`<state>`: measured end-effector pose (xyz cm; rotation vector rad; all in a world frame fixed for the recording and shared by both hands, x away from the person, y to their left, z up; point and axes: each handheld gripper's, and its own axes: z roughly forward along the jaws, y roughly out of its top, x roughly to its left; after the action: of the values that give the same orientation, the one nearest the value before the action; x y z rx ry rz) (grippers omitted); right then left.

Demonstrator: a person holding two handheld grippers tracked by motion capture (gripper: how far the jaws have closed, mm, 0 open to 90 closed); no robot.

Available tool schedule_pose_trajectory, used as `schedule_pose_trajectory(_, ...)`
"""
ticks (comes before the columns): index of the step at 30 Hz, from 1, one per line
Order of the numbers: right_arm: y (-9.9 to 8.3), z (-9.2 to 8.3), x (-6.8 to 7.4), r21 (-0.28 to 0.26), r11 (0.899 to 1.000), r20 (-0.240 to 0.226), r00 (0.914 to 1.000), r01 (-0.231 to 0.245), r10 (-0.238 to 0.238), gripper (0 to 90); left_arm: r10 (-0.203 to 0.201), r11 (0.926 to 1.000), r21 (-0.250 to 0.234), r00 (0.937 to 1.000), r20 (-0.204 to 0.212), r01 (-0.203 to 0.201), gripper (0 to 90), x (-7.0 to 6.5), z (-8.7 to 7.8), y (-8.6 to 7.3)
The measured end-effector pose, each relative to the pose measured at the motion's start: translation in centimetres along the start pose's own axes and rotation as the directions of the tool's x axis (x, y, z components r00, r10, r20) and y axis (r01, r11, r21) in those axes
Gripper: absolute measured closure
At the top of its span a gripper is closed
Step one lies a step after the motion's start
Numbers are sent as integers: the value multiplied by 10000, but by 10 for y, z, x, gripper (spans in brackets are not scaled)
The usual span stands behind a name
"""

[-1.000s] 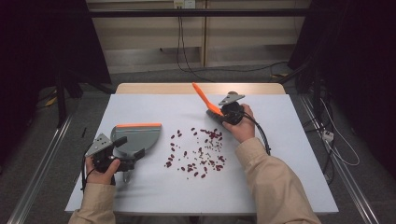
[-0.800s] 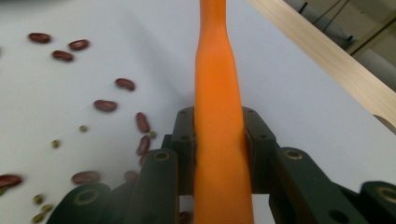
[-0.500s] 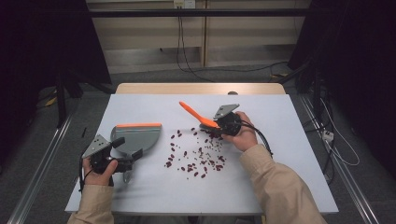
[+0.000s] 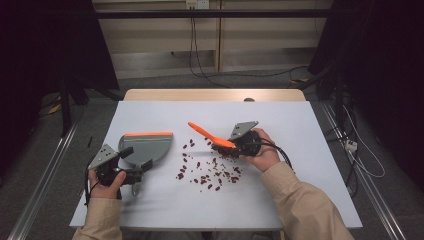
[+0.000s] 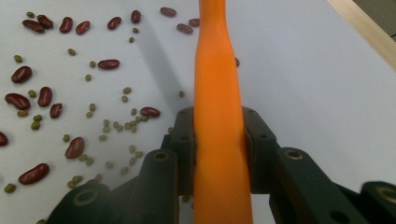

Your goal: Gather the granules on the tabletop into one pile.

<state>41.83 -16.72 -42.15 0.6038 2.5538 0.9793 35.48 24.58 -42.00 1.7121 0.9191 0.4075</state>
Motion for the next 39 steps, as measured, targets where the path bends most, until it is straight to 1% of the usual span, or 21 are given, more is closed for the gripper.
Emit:
schedule_pose_trajectory(3,-1,-3,3,-58,9999,-193,9998,-86,85,714,-14,10000,-9,10000,-35,14,59,0,0,0)
schedule_pose_trajectory(7,-3,-7,9,-88,10000,-275,9996,-21,18,714,-26,10000,-20,10000,-46,26,59,0,1,0)
schedule_pose_trajectory(8,-3,-8,10,-79,10000,-357,9994,-40,37,714,-28,10000,-23,10000,-54,28,58,0,1,0)
schedule_pose_trajectory(12,-5,-11,13,-129,9999,-393,9992,-63,57,714,-31,10000,-20,10000,-87,30,59,0,1,0)
schedule_pose_trajectory(14,-5,-11,13,-188,9997,-510,9986,-149,139,714,20,10000,25,10000,-97,-20,59,-1,1,0)
schedule_pose_trajectory(16,-5,-13,13,-181,9997,-469,9988,-175,166,715,11,10000,32,9999,-116,-11,59,-1,0,0)
schedule_pose_trajectory(17,-5,-13,12,-250,9995,-514,9985,-206,193,716,25,10000,19,9999,-121,-25,59,-1,-1,0)
schedule_pose_trajectory(20,-4,-15,9,-380,9983,-441,9982,-434,418,716,38,10000,21,9999,-140,-38,59,-1,-3,-1)
schedule_pose_trajectory(22,-3,-17,5,-516,9972,-345,9980,-546,529,716,10,10000,31,9999,-171,-10,59,-1,-3,-2)
schedule_pose_trajectory(25,-1,-19,-1,-747,9942,-352,9966,-772,748,716,22,10000,37,9998,-174,-21,59,-1,-4,-2)
schedule_pose_trajectory(28,3,-18,-7,-829,9926,-150,9960,-887,877,716,15,10000,25,9998,-202,-15,59,0,-5,-2)
schedule_pose_trajectory(33,9,-11,-15,-1020,9895,168,9944,-1026,1048,716,40,10000,59,9999,-165,-39,59,0,-4,-2)
schedule_pose_trajectory(36,13,-4,-21,-1121,9862,270,9917,-1220,1257,716,32,10000,50,9999,-163,-32,59,0,-4,-2)
schedule_pose_trajectory(39,17,6,-26,-1098,9861,472,9903,-1248,1306,716,3,10000,37,9999,-160,-2,59,0,-4,-2)
